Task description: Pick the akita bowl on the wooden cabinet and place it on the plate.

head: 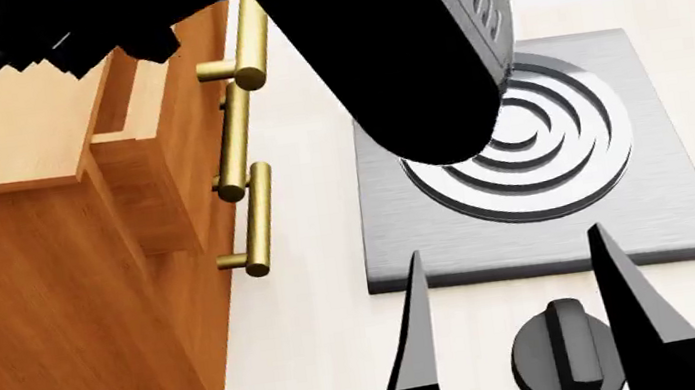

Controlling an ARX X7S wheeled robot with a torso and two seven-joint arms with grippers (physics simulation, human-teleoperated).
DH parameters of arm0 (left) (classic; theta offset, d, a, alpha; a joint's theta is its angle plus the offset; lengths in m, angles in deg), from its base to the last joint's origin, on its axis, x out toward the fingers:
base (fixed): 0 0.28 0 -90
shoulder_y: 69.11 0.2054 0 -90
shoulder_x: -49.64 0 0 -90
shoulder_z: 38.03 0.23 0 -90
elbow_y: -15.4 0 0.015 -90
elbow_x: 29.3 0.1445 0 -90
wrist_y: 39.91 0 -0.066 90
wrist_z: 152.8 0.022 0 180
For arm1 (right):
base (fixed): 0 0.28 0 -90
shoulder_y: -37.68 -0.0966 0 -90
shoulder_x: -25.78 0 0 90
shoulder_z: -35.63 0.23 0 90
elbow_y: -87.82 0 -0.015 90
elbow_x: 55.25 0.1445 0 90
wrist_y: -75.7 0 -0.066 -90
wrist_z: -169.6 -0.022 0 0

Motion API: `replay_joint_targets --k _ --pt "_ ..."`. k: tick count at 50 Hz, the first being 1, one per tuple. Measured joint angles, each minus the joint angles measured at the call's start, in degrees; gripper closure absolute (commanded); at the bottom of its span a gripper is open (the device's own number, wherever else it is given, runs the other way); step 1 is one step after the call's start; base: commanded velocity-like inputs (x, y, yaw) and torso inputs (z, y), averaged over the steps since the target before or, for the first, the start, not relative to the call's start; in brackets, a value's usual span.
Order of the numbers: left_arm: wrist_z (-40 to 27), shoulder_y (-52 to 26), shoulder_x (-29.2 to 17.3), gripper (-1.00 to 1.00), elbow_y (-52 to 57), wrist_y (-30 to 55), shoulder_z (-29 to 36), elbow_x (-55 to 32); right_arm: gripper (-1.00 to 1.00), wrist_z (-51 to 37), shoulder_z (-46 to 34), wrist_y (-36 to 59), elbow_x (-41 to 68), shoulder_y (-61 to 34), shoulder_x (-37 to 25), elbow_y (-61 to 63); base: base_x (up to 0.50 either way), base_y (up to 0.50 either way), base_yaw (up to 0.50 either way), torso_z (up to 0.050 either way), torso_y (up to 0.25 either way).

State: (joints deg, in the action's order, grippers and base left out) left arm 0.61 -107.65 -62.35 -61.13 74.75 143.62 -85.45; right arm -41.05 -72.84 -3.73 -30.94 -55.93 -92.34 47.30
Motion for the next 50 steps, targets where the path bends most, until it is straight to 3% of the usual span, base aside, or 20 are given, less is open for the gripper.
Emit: replay_joint_targets --k 50 --pt "0.79 6.63 -3.86 1.00 5.79 -1.99 -0.18 4.08 -1.00 -2.32 -1.18 2.35 0.54 -1.38 -1.99 6.08 0.00 0.00 0.00 0.000 0.000"
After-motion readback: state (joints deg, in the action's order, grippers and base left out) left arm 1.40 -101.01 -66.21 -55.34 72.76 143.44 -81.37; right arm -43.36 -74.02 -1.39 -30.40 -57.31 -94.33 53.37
